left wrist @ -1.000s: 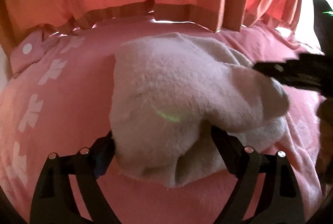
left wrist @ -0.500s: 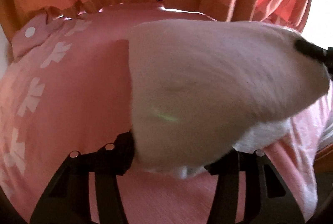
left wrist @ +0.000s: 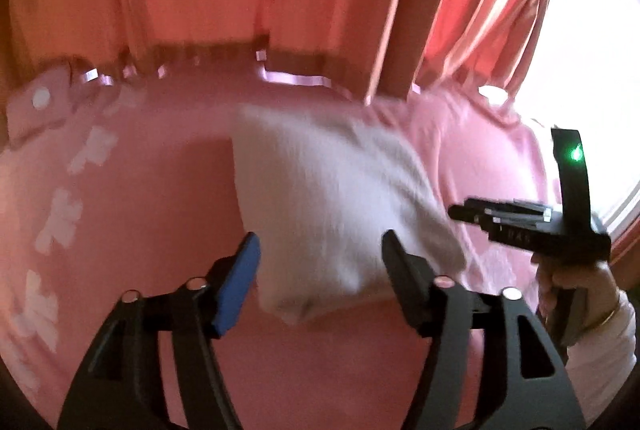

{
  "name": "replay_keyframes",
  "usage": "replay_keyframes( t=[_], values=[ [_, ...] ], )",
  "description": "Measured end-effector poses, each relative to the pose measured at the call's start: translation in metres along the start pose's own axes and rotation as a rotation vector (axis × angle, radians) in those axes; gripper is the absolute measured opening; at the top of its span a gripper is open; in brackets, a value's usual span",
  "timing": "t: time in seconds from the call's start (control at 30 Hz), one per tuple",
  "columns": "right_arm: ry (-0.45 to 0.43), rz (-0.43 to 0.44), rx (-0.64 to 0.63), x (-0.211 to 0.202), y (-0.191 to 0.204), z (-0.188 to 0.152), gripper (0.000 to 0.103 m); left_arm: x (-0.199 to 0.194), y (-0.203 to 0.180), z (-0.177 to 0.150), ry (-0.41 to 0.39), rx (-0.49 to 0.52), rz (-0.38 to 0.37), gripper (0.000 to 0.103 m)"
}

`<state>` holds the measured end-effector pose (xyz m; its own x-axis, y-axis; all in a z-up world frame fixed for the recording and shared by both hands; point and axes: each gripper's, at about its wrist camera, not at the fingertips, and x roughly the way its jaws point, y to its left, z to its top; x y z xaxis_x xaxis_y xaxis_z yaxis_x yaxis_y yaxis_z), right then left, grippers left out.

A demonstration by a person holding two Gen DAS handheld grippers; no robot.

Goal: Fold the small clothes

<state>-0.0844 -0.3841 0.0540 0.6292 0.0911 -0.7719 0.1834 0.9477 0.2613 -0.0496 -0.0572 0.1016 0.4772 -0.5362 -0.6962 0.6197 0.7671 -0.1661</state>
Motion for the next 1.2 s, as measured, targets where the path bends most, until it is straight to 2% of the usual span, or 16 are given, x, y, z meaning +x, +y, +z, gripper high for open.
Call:
replay_keyframes(
  t=[0.07, 0.17, 0.3, 0.33, 0.37, 0.4, 0.43, 0.53, 0.6, 0.67, 0.73, 0.83, 0.87, 0.93, 1.07, 1.2],
  values=[
    [-0.01, 0.042, 0.04, 0.008, -0.002, 0.014, 0.047, 0.013, -0.002, 0.021, -0.031, 0.007, 0.029, 0.075],
    [-0.002, 0.077, 0.08, 0.032, -0.007, 0.037, 0.055, 0.067, -0.006, 0.044, 0.008, 0.01, 0.081, 0.076],
    [0.031, 0.032, 0.143, 0.076, -0.014, 0.059, 0.056, 0.139, -0.005, 0.037, 0.128, -0.012, 0.179, 0.069],
    [0.051, 0.027, 0.158, 0.092, -0.018, 0.063, 0.057, 0.144, -0.004, 0.031, 0.123, -0.013, 0.196, 0.071],
    [0.067, 0.036, 0.166, 0.102, -0.021, 0.064, 0.051, 0.149, -0.005, 0.024, 0.107, 0.007, 0.236, 0.071],
    [0.084, 0.063, 0.166, 0.11, -0.021, 0.065, 0.04, 0.149, -0.008, 0.019, 0.091, 0.033, 0.256, 0.071],
    [0.081, 0.085, 0.153, 0.112, -0.018, 0.07, 0.016, 0.148, -0.011, 0.015, 0.076, 0.057, 0.275, 0.072],
    [-0.032, 0.085, 0.059, 0.084, 0.002, 0.082, 0.013, 0.148, -0.014, 0.008, 0.06, 0.095, 0.306, 0.073],
    [-0.053, 0.054, 0.017, 0.084, 0.01, 0.082, 0.013, 0.149, -0.015, 0.007, 0.048, 0.102, 0.318, 0.073],
    [0.074, -0.09, -0.058, 0.124, 0.012, 0.074, 0.016, 0.151, -0.016, 0.009, 0.049, 0.089, 0.319, 0.075],
    [0.05, -0.102, -0.087, 0.123, 0.013, 0.067, 0.024, 0.153, -0.016, 0.011, 0.056, 0.083, 0.316, 0.076],
    [-0.002, -0.064, -0.009, 0.084, 0.009, 0.063, 0.027, 0.151, -0.015, 0.01, 0.058, 0.078, 0.317, 0.076],
    [-0.017, -0.037, 0.01, 0.07, 0.006, 0.056, 0.037, 0.151, -0.018, 0.01, 0.06, 0.073, 0.315, 0.077],
    [-0.018, 0.002, 0.037, 0.047, -0.001, 0.034, 0.048, 0.146, -0.017, 0.01, 0.069, 0.055, 0.298, 0.077],
    [0.059, 0.074, 0.125, 0.031, -0.018, -0.012, 0.05, 0.128, -0.016, 0.003, 0.074, 0.025, 0.268, 0.077],
    [0.091, 0.114, 0.173, 0.025, -0.02, -0.042, 0.05, 0.095, -0.013, -0.02, 0.081, 0.008, 0.209, 0.078]
  ],
)
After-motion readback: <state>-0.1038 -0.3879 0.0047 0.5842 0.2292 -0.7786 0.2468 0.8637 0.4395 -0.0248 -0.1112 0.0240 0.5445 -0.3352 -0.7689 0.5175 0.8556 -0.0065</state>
